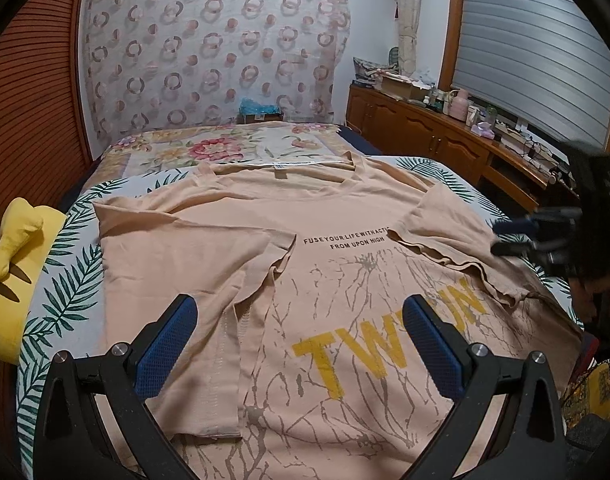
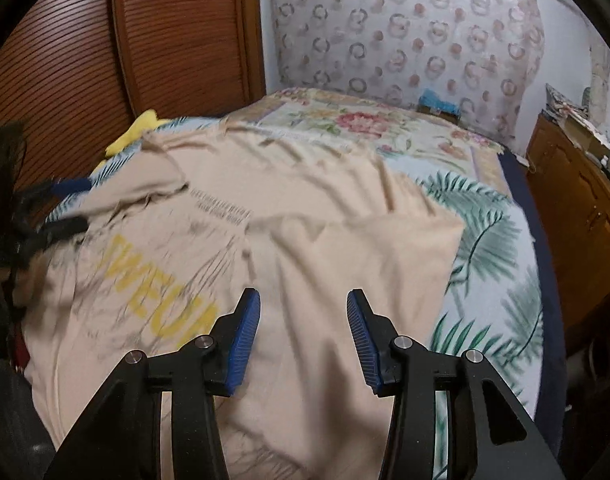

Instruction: Fold small clothes

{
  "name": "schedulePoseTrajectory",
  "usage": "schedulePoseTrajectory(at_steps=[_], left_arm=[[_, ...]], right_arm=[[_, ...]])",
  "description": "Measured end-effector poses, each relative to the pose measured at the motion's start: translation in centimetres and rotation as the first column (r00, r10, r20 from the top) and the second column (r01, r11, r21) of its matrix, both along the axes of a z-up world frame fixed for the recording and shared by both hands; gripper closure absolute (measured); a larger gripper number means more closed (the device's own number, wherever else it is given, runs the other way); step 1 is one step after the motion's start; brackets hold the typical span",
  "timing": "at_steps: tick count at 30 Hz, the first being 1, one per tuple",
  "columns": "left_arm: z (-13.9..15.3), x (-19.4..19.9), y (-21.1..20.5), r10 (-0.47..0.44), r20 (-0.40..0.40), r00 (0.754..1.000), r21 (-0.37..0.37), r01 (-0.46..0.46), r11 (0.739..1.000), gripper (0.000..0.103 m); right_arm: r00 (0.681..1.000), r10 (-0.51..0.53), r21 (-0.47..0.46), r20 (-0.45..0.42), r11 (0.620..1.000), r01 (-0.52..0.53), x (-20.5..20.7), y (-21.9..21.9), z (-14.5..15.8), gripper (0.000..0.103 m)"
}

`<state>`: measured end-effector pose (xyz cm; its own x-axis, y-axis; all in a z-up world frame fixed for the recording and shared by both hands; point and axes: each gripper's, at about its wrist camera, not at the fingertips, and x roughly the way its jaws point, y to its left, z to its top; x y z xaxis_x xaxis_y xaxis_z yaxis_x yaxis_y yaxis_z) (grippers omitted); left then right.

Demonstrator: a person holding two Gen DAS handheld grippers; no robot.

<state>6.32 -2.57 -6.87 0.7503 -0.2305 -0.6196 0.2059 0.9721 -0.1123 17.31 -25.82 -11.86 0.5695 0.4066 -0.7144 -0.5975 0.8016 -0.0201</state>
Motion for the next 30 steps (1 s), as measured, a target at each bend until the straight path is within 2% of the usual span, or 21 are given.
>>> schedulePoseTrajectory(at_steps=[10, 15, 22, 26, 30], left_arm=[[0.0, 0.0, 0.2, 0.002, 0.000, 1.000, -0.003, -0.002, 1.000, 0.000], [-0.1, 0.0, 0.8, 0.014, -0.001, 1.000, -0.007, -0.014, 1.000, 0.000], [0.2, -0.1, 1.5, 0.028, 0.005, 1.000, -0.008, -0.028, 1.000, 0.000], [0.3, 0.3, 2.6, 0.045, 0.006, 0.999, -0.015, -0.045, 0.999, 0.000], [0.7, 0.9, 4.4, 0.071, 0.015, 0.997, -0.016, -0.071, 0.997, 0.000]], right_arm=[[0.997, 0.056, -0.067, -0.053, 0.996, -0.059, -3.1, 0.4, -2.5, 0.073], [0.998, 0.051, -0.107, -0.036, 0.993, -0.055, -3.4, 0.2, -2.6, 0.093], [0.995, 0.090, -0.016, -0.047, 0.996, -0.090, -4.3, -0.5, -1.2, 0.094], [0.995, 0.085, -0.014, -0.048, 0.996, -0.086, -4.4, -0.9, -1.2, 0.094], [0.997, 0.067, -0.008, -0.038, 0.998, -0.068, -4.1, -1.2, -0.8, 0.085]])
